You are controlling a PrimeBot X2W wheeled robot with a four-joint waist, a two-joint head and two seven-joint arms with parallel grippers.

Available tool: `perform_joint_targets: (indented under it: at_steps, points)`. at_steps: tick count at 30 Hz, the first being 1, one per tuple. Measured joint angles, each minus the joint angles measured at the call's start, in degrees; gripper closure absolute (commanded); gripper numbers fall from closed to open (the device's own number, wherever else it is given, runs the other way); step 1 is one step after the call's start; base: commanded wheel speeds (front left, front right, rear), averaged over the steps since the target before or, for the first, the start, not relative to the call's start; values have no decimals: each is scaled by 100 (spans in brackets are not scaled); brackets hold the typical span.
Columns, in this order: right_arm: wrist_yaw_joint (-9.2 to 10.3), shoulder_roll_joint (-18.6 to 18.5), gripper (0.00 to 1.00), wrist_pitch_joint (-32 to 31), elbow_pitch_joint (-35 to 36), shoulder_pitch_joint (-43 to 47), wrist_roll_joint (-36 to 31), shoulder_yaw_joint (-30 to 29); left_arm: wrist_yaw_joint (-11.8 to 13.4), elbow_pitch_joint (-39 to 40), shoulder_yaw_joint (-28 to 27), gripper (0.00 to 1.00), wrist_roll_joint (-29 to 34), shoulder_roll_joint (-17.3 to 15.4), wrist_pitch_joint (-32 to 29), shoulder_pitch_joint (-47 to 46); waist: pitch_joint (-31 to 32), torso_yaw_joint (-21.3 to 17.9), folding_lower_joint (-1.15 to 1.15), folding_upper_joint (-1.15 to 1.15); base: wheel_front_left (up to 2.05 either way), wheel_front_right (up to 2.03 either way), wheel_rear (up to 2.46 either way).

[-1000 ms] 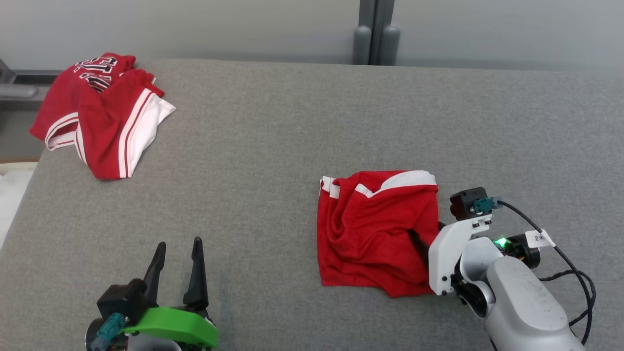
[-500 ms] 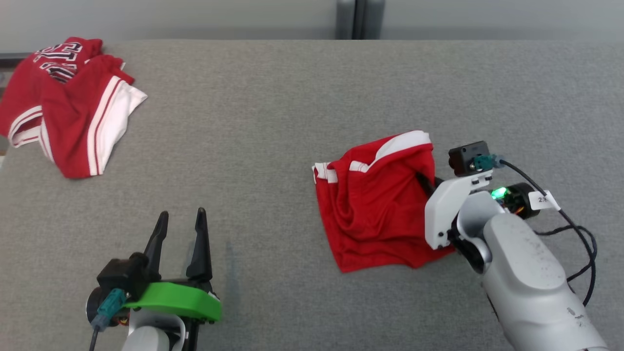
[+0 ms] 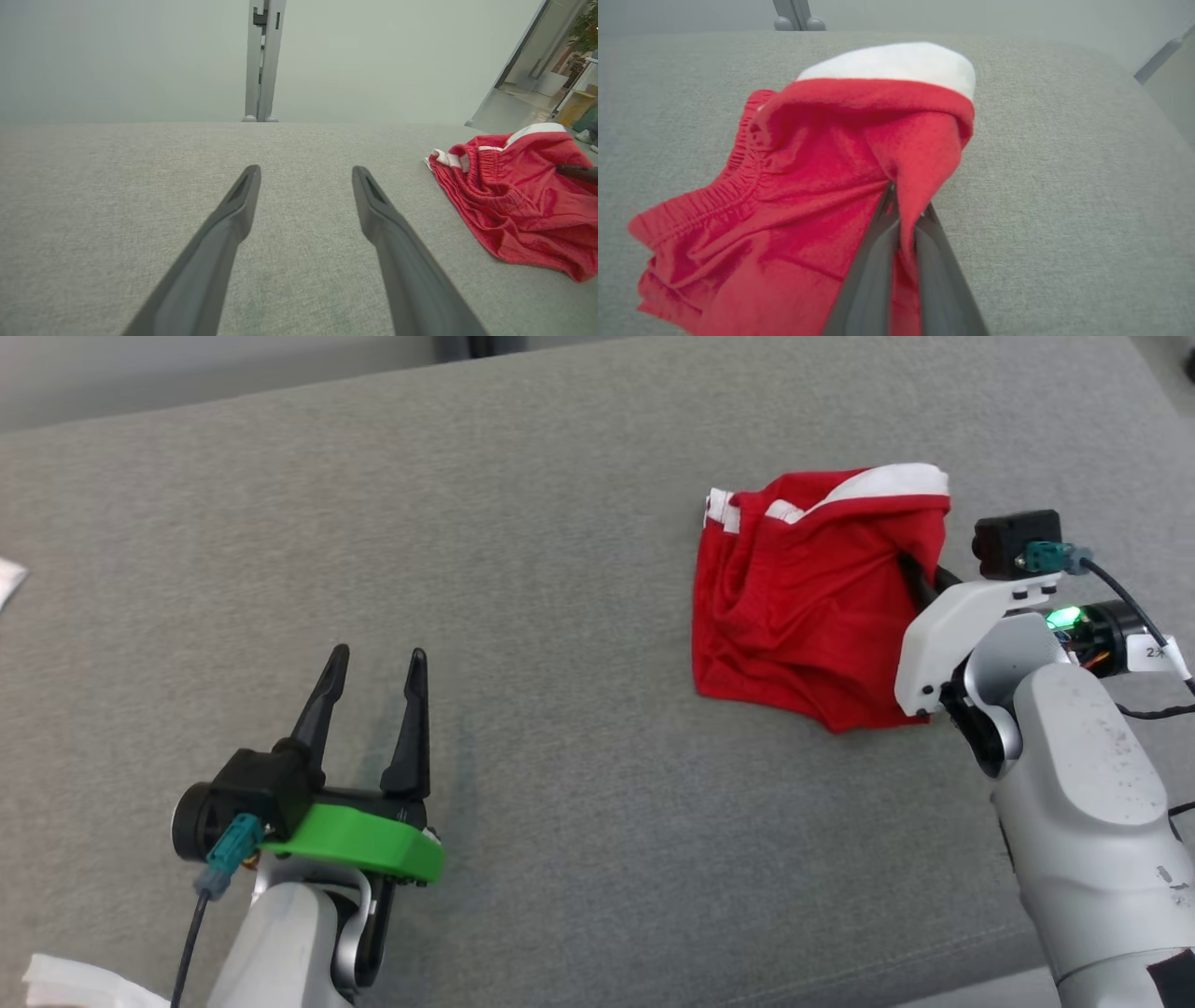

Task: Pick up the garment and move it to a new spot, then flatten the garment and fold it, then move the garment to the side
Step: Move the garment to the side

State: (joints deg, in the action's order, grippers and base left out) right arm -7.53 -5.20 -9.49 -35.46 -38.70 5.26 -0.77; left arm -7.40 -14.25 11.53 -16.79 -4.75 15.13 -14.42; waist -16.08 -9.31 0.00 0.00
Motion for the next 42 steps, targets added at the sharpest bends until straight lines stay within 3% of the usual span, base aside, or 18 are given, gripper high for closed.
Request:
perform_joint_targets:
  at_steps: [7,15,19,26,32,34,35,36,42]
  points:
    - [0,2,100,221,-76,-44,-38,-354,-1,-74,196,0,3,-232,-21,-196,-368,-670,0,0,0,0,0]
    - [0,-167,100,375,-296,-519,-149,-546,-12,-25,305,0,-12,-354,-90,-293,-856,-922,0,0,0,0,0]
    - [0,-457,100,352,-493,-941,-172,-615,16,90,325,0,-12,-380,-102,-387,-996,-791,0,0,0,0,0]
    - [0,-1385,100,214,-1110,-1629,-383,-802,90,352,326,0,-11,-433,-153,-422,-1157,-316,0,0,0,0,0]
    - [0,-1876,100,403,-1579,-1977,-653,-1055,148,522,323,0,-29,-443,-154,-414,-1315,66,0,0,0,0,0]
    - [0,-1889,84,536,-1644,-2020,-825,-1099,164,536,323,0,-32,-450,-154,-406,-1367,164,0,0,0,0,0]
    - [0,-1892,49,560,-1714,-2055,-851,-1141,172,545,327,0,-38,-449,-154,-405,-1388,197,0,0,0,0,0]
    - [0,-1911,0,616,-1745,-2069,-947,-1151,187,545,323,0,-47,-452,-153,-402,-1410,232,0,0,0,0,0]
    - [0,-1831,0,1071,-1752,-2065,-1402,-1500,213,514,327,0,-76,-446,-141,-387,-1405,279,0,0,0,0,0]
